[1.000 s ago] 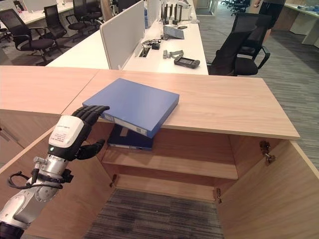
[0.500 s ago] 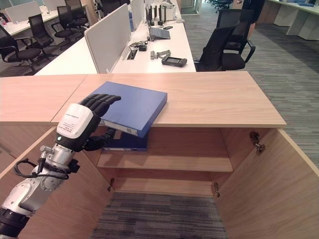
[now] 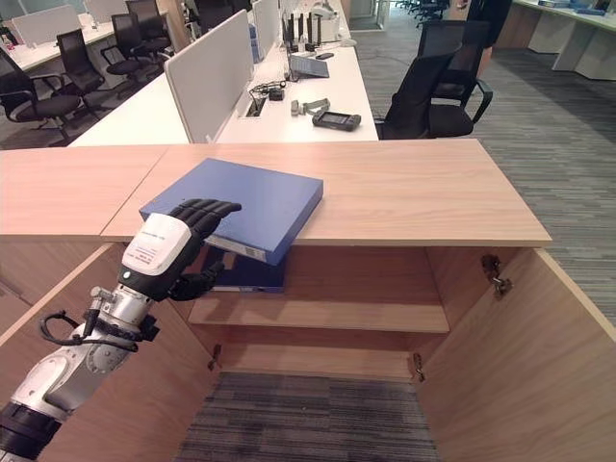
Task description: Put the empty folder in the office cabinet
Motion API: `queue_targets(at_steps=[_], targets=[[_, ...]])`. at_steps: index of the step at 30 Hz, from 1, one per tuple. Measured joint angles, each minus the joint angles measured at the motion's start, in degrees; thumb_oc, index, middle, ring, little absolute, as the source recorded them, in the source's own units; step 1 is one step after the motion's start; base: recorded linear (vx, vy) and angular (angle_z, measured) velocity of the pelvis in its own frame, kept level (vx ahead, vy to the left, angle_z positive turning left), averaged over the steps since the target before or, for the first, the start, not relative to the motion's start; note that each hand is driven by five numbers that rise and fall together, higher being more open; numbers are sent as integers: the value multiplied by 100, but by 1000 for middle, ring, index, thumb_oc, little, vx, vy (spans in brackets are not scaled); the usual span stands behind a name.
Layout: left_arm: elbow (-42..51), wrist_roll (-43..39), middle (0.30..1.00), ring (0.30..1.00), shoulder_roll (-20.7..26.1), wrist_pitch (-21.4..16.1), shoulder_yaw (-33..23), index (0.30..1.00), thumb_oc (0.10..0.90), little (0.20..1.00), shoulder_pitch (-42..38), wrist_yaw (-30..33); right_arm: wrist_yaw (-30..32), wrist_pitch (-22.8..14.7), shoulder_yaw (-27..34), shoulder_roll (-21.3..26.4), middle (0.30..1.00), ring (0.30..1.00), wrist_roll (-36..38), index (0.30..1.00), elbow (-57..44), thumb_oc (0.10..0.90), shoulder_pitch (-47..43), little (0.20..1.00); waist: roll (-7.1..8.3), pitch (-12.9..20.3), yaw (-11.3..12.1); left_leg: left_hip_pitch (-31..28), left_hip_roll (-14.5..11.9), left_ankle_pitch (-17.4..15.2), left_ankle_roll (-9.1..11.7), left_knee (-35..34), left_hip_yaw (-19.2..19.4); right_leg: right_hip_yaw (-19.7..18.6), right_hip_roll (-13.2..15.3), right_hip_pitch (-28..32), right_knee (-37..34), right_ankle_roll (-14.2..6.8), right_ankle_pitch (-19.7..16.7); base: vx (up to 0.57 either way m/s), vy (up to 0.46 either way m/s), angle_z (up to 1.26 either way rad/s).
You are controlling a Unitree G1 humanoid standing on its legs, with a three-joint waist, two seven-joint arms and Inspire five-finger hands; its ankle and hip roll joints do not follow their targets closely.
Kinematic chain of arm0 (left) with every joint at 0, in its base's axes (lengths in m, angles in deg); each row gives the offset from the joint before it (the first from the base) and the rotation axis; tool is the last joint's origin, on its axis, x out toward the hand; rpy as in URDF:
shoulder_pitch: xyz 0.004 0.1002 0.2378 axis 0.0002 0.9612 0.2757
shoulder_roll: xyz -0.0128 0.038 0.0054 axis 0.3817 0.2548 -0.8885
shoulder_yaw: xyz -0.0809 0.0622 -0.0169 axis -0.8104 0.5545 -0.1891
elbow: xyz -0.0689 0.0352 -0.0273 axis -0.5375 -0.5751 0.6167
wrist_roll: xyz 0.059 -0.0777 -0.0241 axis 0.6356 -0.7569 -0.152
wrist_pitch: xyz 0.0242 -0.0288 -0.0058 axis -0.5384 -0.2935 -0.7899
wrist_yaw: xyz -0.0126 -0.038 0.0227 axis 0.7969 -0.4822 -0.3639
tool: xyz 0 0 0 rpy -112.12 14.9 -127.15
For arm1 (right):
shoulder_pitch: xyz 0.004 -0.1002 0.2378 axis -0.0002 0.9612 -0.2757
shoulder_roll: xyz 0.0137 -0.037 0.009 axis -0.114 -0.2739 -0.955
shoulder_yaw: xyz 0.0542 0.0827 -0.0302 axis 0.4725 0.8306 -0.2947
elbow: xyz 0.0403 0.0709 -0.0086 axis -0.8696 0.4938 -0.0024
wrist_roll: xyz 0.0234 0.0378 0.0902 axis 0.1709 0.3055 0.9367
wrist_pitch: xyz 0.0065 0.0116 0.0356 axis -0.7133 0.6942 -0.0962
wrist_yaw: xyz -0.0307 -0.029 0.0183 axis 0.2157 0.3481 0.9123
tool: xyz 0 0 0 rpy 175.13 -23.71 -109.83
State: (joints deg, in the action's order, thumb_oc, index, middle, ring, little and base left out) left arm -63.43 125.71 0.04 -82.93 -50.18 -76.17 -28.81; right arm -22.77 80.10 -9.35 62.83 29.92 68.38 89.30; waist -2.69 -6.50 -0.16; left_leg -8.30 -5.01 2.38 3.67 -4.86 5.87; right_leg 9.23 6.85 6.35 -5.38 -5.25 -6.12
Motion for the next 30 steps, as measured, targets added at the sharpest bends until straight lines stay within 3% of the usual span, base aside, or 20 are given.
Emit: queue_targets(at_steps=[15,21,30], targets=[[-158,5,900,900,5,129,26,900,800,900,-59,-6,-1,16,-3,-63,900,900,40,900,8,800,100,900,96,46,-67,-63,2,-2,-1,-2,81,-76,15,12,0,-34,-5,5,0,-1],[-210,169,900,900,183,124,574,900,800,900,-606,-72,-3,21,-4,-101,900,900,43,900,7,800,99,900,145,76,-152,-78,6,-16,13,-2,129,-112,21,5,0,-38,-13,-4,1,-3],[-422,240,900,900,183,131,688,900,800,900,-875,-117,-5,27,-8,-103,900,900,45,900,7,800,108,900,141,78,-283,-82,2,-8,-3,-2,149,-123,16,-1,0,-35,-16,0,0,0]])
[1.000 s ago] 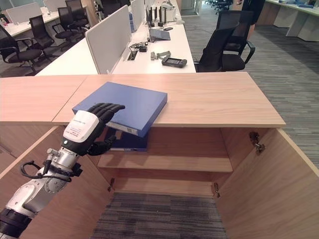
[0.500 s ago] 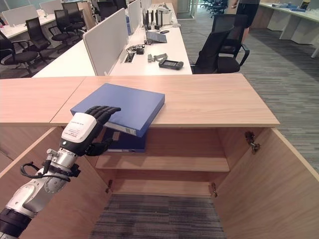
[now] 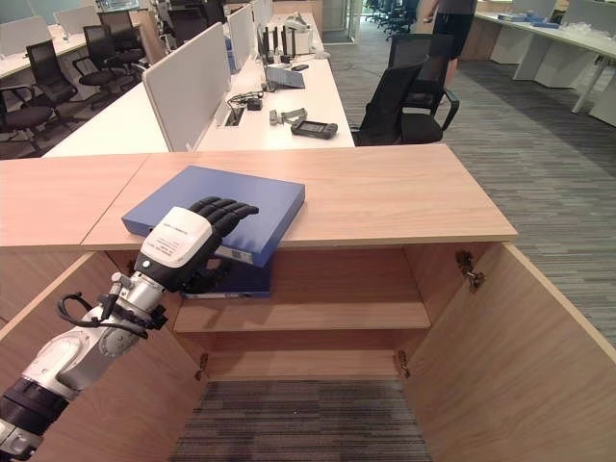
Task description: Put the empty folder in the office cabinet
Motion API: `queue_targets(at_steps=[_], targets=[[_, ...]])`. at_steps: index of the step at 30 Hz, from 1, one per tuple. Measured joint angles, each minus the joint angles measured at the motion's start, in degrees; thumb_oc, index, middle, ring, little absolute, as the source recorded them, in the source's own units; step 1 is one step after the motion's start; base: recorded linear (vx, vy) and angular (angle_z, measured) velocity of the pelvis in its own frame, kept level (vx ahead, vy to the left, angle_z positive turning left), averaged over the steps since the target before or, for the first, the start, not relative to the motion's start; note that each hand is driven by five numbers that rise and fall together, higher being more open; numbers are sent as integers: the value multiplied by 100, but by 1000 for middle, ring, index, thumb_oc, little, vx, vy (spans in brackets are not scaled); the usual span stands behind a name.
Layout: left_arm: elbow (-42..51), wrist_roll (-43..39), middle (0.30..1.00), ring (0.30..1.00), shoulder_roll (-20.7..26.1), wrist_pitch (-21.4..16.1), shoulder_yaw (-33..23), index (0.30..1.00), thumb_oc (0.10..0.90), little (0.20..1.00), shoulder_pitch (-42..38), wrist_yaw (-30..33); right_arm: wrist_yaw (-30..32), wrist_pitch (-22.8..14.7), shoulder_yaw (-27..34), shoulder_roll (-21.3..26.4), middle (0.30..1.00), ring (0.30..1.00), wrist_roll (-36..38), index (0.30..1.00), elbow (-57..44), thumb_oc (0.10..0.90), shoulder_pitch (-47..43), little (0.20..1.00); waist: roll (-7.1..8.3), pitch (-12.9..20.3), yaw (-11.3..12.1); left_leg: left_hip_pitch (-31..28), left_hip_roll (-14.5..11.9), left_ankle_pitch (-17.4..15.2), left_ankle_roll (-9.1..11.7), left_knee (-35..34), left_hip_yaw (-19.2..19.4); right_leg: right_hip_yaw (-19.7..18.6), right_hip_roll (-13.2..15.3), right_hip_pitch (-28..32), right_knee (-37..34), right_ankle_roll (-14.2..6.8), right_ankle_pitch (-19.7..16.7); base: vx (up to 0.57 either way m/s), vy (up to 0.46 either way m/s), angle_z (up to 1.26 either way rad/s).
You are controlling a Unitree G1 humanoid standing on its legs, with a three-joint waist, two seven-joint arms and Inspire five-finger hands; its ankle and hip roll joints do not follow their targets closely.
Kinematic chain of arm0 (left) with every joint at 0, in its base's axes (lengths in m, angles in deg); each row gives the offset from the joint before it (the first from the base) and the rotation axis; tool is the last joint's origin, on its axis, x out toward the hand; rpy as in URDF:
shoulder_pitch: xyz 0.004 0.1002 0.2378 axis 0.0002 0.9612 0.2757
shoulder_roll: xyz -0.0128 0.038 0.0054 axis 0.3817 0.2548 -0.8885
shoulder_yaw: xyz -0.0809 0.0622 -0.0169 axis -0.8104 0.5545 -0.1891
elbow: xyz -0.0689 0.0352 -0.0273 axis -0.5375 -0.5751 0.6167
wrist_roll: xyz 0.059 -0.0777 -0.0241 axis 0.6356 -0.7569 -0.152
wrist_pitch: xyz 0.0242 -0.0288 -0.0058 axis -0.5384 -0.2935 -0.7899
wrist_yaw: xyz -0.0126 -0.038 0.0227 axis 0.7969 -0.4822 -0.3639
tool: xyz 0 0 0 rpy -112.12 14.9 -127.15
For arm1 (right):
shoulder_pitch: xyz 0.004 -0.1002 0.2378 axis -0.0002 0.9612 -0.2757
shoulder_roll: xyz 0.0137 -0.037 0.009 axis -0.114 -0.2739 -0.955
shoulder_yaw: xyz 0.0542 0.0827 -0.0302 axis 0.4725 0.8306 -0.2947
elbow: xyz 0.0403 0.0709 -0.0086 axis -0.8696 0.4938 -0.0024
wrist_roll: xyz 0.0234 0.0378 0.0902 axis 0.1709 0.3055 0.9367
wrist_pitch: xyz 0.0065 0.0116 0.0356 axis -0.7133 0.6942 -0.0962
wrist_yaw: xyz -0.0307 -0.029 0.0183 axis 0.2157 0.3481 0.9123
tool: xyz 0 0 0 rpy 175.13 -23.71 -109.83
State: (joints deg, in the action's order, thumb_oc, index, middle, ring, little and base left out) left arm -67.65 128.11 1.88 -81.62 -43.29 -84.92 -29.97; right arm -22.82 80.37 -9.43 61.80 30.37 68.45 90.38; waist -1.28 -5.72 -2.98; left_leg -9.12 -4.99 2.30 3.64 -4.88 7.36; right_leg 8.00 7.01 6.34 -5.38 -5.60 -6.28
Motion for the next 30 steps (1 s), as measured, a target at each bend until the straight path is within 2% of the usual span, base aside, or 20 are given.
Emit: queue_targets(at_steps=[6,30], targets=[[-211,58,900,900,-1,-10,267,900,800,900,-11,-51,2,3,6,0,900,900,4,900,1,800,33,900,-5,3,-4,-2,-1,0,-1,0,11,-11,-2,-5,0,29,-22,0,0,0],[-415,110,900,900,-4,116,267,900,800,900,-9,-98,9,5,32,-2,900,900,125,900,1,800,103,900,-3,5,-7,-11,-1,0,-1,0,39,-57,-13,-14,0,23,-35,0,0,0]])
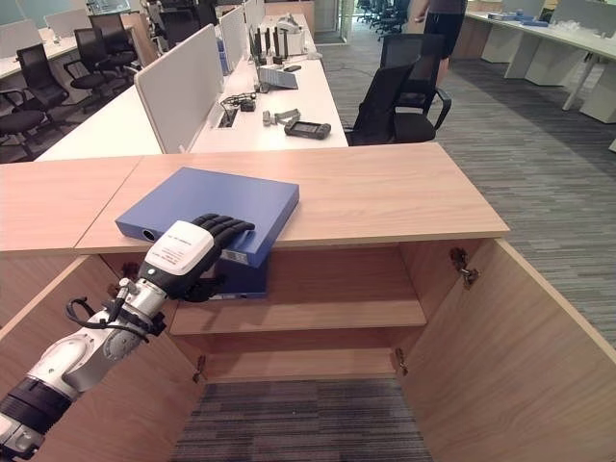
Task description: Put the empty folder in the office cabinet
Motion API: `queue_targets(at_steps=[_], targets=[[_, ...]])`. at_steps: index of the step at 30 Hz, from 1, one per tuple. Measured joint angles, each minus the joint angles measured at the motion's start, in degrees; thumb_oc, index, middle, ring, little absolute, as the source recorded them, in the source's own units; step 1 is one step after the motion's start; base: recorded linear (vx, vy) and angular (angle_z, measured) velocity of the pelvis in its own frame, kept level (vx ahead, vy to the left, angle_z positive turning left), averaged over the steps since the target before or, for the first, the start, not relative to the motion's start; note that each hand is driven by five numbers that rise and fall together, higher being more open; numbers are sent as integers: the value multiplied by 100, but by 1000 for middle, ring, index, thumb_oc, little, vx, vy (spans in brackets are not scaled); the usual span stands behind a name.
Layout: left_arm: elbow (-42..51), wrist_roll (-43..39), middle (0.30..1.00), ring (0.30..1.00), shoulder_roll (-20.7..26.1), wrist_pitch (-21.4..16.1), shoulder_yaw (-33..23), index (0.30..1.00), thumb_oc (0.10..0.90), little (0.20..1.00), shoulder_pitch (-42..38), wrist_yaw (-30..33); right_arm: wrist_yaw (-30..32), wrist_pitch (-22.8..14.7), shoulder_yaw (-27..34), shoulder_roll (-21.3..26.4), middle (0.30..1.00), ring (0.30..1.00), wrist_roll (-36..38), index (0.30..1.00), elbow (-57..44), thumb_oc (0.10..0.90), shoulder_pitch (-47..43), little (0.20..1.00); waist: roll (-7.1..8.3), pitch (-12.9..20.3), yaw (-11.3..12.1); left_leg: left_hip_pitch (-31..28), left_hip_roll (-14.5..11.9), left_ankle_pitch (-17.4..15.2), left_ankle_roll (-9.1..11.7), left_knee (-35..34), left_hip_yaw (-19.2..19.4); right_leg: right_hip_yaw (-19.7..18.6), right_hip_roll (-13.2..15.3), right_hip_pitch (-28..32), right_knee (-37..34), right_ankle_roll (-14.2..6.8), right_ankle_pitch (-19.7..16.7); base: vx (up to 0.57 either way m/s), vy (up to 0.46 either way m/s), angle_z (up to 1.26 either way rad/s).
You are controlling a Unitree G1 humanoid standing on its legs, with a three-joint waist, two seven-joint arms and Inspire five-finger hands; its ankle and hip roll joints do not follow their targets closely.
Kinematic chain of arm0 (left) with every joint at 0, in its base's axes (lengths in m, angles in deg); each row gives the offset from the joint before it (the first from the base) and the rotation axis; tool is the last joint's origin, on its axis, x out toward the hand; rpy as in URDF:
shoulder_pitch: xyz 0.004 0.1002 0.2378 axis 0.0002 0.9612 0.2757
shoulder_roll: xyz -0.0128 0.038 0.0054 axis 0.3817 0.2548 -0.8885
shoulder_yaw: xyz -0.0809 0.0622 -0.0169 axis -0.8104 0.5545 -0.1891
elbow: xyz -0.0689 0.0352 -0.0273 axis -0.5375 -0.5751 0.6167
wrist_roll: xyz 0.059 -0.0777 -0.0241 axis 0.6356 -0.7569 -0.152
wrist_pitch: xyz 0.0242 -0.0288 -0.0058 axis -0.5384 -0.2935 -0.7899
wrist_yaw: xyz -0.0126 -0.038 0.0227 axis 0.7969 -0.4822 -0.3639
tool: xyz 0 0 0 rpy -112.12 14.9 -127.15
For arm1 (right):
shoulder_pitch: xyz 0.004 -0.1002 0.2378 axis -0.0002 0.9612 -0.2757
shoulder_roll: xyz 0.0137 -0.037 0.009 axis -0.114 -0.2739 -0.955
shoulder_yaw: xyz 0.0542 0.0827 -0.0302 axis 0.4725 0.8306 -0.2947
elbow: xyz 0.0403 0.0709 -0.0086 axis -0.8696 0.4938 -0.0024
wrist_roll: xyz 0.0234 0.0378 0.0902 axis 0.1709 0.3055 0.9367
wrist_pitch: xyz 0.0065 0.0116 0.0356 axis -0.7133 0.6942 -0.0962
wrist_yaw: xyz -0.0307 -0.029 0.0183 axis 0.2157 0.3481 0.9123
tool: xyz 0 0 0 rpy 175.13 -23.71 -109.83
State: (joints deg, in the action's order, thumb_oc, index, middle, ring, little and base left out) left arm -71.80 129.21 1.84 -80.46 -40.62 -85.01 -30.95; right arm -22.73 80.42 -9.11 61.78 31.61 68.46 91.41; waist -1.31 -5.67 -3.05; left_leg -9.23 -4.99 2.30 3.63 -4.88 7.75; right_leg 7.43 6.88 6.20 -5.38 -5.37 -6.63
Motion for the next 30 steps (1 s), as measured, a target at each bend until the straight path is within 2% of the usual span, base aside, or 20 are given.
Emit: queue_targets(at_steps=[19,21,30], targets=[[-204,1,900,900,-21,24,3,900,800,900,-227,2,0,17,-1,-7,900,900,0,900,2,800,3,900,39,22,-9,-23,-2,-1,0,0,49,-48,-7,-7,0,6,-18,0,-1,0],[-225,0,900,900,-22,127,106,900,800,900,-243,4,1,18,-2,-7,900,900,0,900,2,800,-7,900,41,23,-11,-37,-5,-4,1,0,65,-63,-6,-4,0,4,-16,7,-6,-4],[-304,1,900,900,-52,125,362,900,800,900,-395,7,1,79,-5,-14,900,900,2,900,17,800,3,900,106,65,-24,-46,-8,-7,5,0,77,-73,-5,-4,0,-19,0,0,0,0]])
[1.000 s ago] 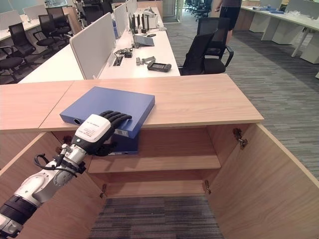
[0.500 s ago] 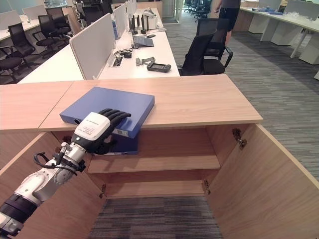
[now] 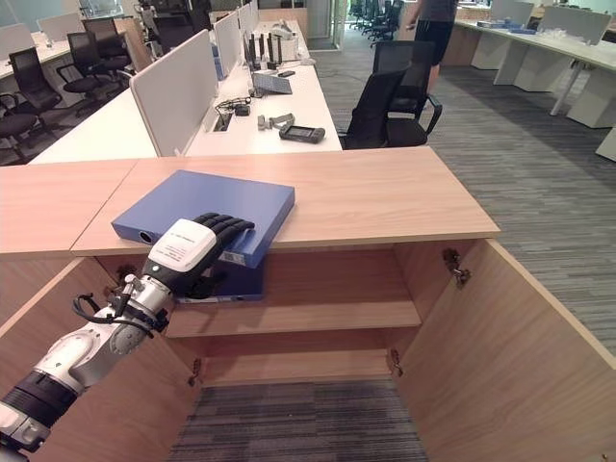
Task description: Put the empty folder in the office cabinet
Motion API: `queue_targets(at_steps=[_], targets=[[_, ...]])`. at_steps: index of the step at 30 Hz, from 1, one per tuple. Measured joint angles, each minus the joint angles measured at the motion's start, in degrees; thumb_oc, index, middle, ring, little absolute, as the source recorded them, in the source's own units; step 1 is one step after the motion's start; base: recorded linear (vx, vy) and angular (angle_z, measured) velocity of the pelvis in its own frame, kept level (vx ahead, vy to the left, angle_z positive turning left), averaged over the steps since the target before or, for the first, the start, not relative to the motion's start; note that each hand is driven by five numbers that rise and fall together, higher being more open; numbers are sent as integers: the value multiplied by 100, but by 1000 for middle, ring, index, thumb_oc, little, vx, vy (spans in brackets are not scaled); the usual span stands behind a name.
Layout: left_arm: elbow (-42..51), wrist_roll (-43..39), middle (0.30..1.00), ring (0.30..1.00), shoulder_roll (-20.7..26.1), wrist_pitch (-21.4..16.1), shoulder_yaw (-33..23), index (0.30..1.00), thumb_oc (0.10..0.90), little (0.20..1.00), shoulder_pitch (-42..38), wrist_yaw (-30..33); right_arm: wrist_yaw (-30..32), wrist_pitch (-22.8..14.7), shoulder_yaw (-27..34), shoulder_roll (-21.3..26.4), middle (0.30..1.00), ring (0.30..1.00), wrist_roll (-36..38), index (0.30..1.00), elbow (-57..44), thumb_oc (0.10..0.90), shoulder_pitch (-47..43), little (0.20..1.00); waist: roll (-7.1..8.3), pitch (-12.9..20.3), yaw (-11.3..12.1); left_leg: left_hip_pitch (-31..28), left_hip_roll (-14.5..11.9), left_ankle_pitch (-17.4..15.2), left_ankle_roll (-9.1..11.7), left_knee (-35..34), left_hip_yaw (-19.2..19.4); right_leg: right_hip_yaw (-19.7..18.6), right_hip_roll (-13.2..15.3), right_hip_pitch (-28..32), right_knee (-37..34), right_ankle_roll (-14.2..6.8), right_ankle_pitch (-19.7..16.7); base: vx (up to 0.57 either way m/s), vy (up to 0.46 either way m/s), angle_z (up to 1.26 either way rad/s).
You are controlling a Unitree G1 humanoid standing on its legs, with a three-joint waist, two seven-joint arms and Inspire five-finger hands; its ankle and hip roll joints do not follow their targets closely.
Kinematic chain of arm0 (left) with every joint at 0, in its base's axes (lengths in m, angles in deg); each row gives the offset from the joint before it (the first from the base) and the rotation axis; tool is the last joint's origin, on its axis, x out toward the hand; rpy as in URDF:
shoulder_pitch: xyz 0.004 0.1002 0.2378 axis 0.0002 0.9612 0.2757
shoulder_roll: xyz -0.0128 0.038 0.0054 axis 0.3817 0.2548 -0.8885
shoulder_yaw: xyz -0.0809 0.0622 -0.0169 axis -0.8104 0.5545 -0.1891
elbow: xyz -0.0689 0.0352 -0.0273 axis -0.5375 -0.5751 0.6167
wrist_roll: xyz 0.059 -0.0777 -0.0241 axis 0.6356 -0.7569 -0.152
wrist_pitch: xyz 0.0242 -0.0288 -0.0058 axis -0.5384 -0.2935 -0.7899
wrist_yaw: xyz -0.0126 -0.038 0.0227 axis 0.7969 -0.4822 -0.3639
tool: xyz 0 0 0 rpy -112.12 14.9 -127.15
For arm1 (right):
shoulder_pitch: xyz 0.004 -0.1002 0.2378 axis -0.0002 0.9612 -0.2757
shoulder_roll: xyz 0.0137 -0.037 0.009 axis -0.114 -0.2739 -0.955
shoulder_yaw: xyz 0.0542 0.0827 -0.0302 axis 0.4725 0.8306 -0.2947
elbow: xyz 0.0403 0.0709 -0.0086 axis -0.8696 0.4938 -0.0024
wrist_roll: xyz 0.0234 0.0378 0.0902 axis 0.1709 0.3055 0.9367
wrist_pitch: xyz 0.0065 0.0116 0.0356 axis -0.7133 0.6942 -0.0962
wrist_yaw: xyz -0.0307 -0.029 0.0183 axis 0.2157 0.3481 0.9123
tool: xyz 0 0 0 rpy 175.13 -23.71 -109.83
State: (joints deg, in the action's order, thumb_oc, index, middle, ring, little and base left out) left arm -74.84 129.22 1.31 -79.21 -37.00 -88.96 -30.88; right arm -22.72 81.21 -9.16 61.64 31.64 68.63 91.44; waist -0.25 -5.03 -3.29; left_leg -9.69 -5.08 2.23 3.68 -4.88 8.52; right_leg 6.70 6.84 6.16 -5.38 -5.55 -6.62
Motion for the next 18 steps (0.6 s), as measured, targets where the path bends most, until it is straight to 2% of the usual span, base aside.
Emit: queue_targets(at_steps=[9,10,11,12,13,18], targets=[[-194,-1,900,900,-9,30,34,900,800,900,-41,12,18,14,1,0,900,900,1,900,4,800,-13,900,12,16,-122,-4,0,-11,13,0,14,-8,1,-3,0,1,-1,0,0,0],[-195,-1,839,839,-9,37,34,839,759,839,-41,12,21,17,1,0,900,900,1,900,4,800,-7,900,10,17,-123,-8,0,-11,13,0,19,-10,0,-3,0,1,-1,0,0,0],[-195,-1,676,676,-10,42,34,676,651,676,-41,12,22,20,1,0,900,900,1,900,4,800,-4,900,9,19,-122,-8,0,-11,12,0,20,-11,0,-3,0,1,-1,0,0,0],[-197,-1,587,587,-10,44,34,587,591,587,-41,12,23,22,1,0,900,900,1,900,4,800,-2,900,8,21,-123,-8,0,-11,12,0,20,-11,1,-3,0,1,-1,0,0,0],[-197,-1,300,300,-10,46,34,300,400,300,-41,13,23,24,1,0,900,900,1,900,4,800,-3,900,6,23,-123,-8,0,-12,12,0,21,-11,1,-3,0,1,-1,0,0,0],[-199,-8,300,300,-43,90,33,300,400,300,-165,176,24,28,1,0,900,900,1,900,36,800,7,900,15,119,-125,-8,-3,-16,11,0,25,-14,-2,-8,0,0,0,0,0,0]])
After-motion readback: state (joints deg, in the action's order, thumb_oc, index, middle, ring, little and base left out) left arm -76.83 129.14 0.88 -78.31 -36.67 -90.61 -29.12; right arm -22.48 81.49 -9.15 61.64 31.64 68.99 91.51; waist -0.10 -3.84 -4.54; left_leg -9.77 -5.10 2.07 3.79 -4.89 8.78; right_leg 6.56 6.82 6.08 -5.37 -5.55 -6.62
